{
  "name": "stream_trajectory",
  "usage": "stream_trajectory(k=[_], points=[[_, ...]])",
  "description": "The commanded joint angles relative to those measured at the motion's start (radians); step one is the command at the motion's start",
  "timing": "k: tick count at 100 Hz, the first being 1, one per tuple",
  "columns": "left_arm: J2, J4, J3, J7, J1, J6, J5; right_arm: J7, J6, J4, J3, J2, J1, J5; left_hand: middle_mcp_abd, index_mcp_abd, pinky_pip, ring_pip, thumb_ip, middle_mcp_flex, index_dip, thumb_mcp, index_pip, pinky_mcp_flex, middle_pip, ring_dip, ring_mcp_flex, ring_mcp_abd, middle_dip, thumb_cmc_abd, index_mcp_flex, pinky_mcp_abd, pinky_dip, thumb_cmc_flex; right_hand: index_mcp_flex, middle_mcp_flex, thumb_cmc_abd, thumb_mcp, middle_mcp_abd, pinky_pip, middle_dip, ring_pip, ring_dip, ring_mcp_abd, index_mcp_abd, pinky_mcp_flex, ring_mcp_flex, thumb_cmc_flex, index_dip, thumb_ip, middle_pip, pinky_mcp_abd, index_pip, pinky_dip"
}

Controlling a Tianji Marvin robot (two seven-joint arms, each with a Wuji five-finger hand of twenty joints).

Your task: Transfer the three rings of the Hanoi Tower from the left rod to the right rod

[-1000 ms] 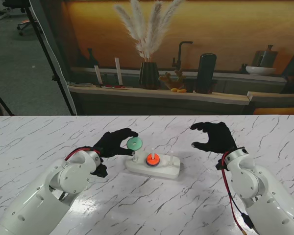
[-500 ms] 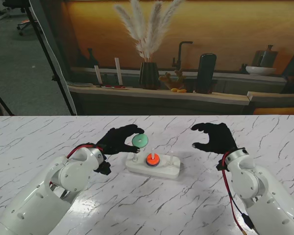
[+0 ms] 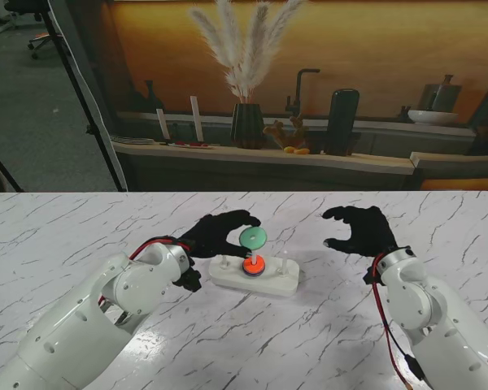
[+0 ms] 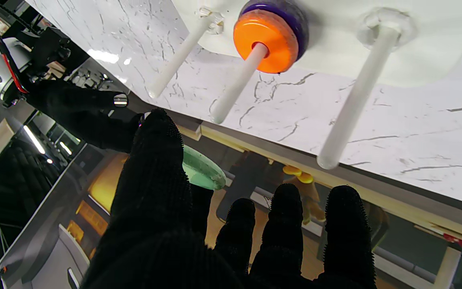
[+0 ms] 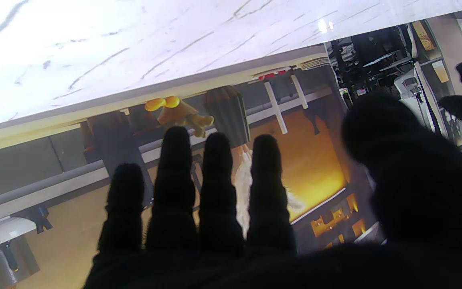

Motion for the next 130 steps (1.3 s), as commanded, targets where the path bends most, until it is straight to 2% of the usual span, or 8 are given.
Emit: stream_trajectory(k=[1,77,130], points=[[-0.016,0.012,0.014,-0.008,-0.012,-0.024,-0.011,0.001,0.002,0.009,-0.003,-0.001,-0.005,-0.002,-0.007,-0.074,0.045,0.021,0.009,0.021,0.072,0.064,0.134,-0.003,-0.004,0.012,0.024,0.002,0.004,0.06,0.092,0.037,0.002,0.099,-0.001,0.007,0.012,0.002,0.0,0.01,-0.005,0.0,-0.005,0.003,-0.015,-0.008,-0.016,-0.01,0.018,0.034,-0.004,0.321,-0.004,-0.005],[-0.056,0.127,0.166,0.05,-0.136,-0.037,-0.093,0.009,0.003,0.035,0.035,0.005,-0.025,-0.017,-0.011,-0.081,0.042,0.016,0.01,0.02,0.071,0.065,0.139,-0.009,-0.001,0.013,0.02,-0.006,0.005,0.057,0.091,0.033,0.002,0.1,-0.006,0.007,0.011,0.005,-0.001,0.009,-0.006,0.0,-0.006,0.004,-0.017,-0.008,-0.016,-0.007,0.017,0.034,-0.004,0.32,-0.003,-0.007],[-0.067,0.166,0.219,0.056,-0.177,-0.041,-0.109,0.01,0.007,0.046,0.065,0.008,-0.036,-0.031,-0.011,-0.08,0.041,0.015,0.01,0.02,0.071,0.065,0.143,-0.009,-0.001,0.014,0.02,-0.007,0.005,0.056,0.092,0.032,0.003,0.1,-0.006,0.005,0.01,0.01,-0.002,0.009,-0.007,0.001,-0.005,0.003,-0.018,-0.008,-0.015,-0.004,0.017,0.033,-0.003,0.319,-0.001,-0.007]])
